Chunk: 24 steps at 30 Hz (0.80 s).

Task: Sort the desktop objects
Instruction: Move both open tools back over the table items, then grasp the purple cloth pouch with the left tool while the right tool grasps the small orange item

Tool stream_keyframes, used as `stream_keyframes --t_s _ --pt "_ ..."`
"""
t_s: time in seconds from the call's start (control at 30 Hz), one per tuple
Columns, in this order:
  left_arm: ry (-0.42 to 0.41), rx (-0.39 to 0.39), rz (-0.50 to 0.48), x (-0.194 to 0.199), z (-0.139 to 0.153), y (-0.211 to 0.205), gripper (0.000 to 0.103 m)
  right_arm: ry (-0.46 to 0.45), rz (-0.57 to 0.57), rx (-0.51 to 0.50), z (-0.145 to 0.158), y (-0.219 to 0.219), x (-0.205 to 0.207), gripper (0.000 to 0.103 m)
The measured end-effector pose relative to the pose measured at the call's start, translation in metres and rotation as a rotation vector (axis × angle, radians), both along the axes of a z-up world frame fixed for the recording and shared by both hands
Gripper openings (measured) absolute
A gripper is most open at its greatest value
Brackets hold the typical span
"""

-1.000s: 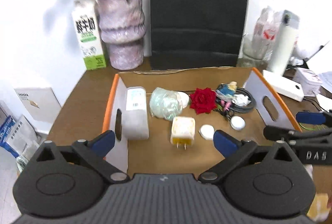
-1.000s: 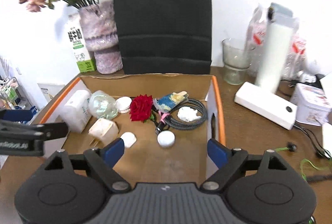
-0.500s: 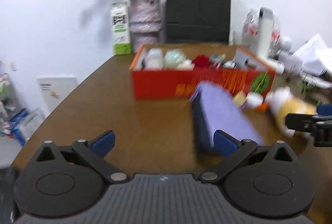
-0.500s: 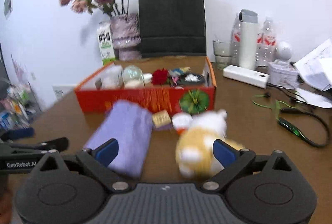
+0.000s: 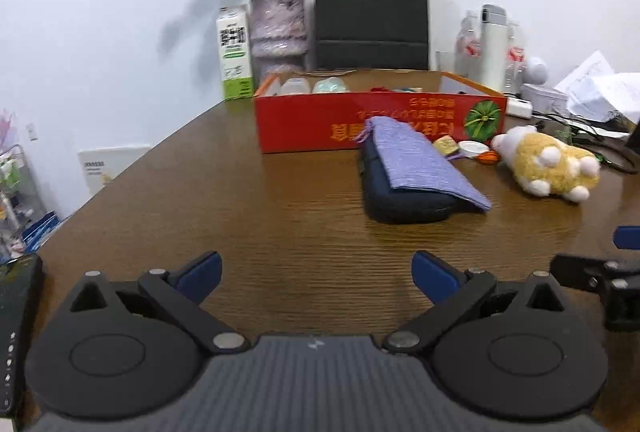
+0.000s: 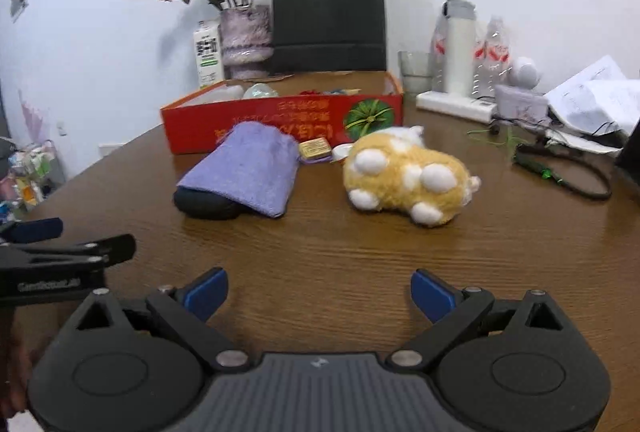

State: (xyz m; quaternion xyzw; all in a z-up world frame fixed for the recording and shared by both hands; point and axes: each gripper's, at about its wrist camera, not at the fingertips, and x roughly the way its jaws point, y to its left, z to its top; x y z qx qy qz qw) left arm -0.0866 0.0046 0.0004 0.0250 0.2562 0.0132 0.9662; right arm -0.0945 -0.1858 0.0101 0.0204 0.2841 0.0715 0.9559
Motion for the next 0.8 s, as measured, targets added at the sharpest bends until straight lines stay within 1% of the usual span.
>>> stream_keyframes --t_s 0.07,0.27,0.33,0.37,0.4,0.43,0.47,0.5,0.53,0.57,0.6,0.63,0.67,0.7,0.73,0.77,0.8 --pt "0.010 -0.005 -0.002 0.001 -0.001 0.000 0.103 -0.014 0.007 -0.012 0.000 0.002 -0.001 0.098" --pt "0.069 -0.016 -0.035 0.008 -0.003 0.001 0.103 -0.011 0.025 -0.037 -0.001 0.006 -0.001 0.098" --pt "0.111 -0.036 -0.060 0.014 0.000 0.001 0.103 0.000 0.039 -0.015 0.000 0.003 0.000 0.093" --pt "0.119 -0.060 -0.086 0.017 0.003 0.001 0.103 0.005 0.046 0.011 0.002 -0.001 0.002 0.088" --pt "0.109 -0.105 -0.111 0.021 0.009 0.002 0.103 0.019 0.061 0.055 0.005 -0.007 0.005 0.074" --pt "0.092 -0.155 -0.128 0.029 0.018 0.004 0.103 0.035 0.064 0.114 0.010 -0.015 0.010 0.065" --pt "0.084 -0.179 -0.141 0.036 0.024 0.004 0.101 0.041 0.060 0.178 0.017 -0.022 0.017 0.049" --pt "0.066 -0.188 -0.160 0.046 0.032 0.002 0.101 0.032 0.068 0.191 0.024 -0.025 0.024 0.044" --pt "0.037 -0.174 -0.189 0.057 0.038 -0.002 0.099 0.010 0.076 0.157 0.033 -0.024 0.033 0.044" --pt "0.010 -0.148 -0.214 0.068 0.042 -0.008 0.095 -0.037 0.076 0.091 0.043 -0.020 0.044 0.044" --pt "-0.005 -0.126 -0.233 0.081 0.043 -0.013 0.093 -0.076 0.073 0.050 0.050 -0.017 0.054 0.044" --pt "0.004 -0.113 -0.243 0.097 0.042 -0.019 0.086 -0.097 0.076 0.032 0.055 -0.015 0.068 0.043" --pt "0.028 -0.105 -0.259 0.111 0.040 -0.025 0.082 -0.086 0.084 0.039 0.059 -0.016 0.090 0.040" --pt "0.052 -0.096 -0.292 0.122 0.037 -0.032 0.080 -0.050 0.085 0.063 0.059 -0.017 0.111 0.037" --pt "0.061 -0.080 -0.313 0.132 0.033 -0.039 0.071 -0.008 0.082 0.088 0.057 -0.019 0.130 0.036" --pt "0.064 -0.057 -0.312 0.138 0.029 -0.046 0.069 0.041 0.080 0.122 0.053 -0.021 0.151 0.034" --pt "0.065 -0.036 -0.316 0.143 0.026 -0.051 0.069 0.079 0.073 0.146 0.048 -0.022 0.167 0.034"
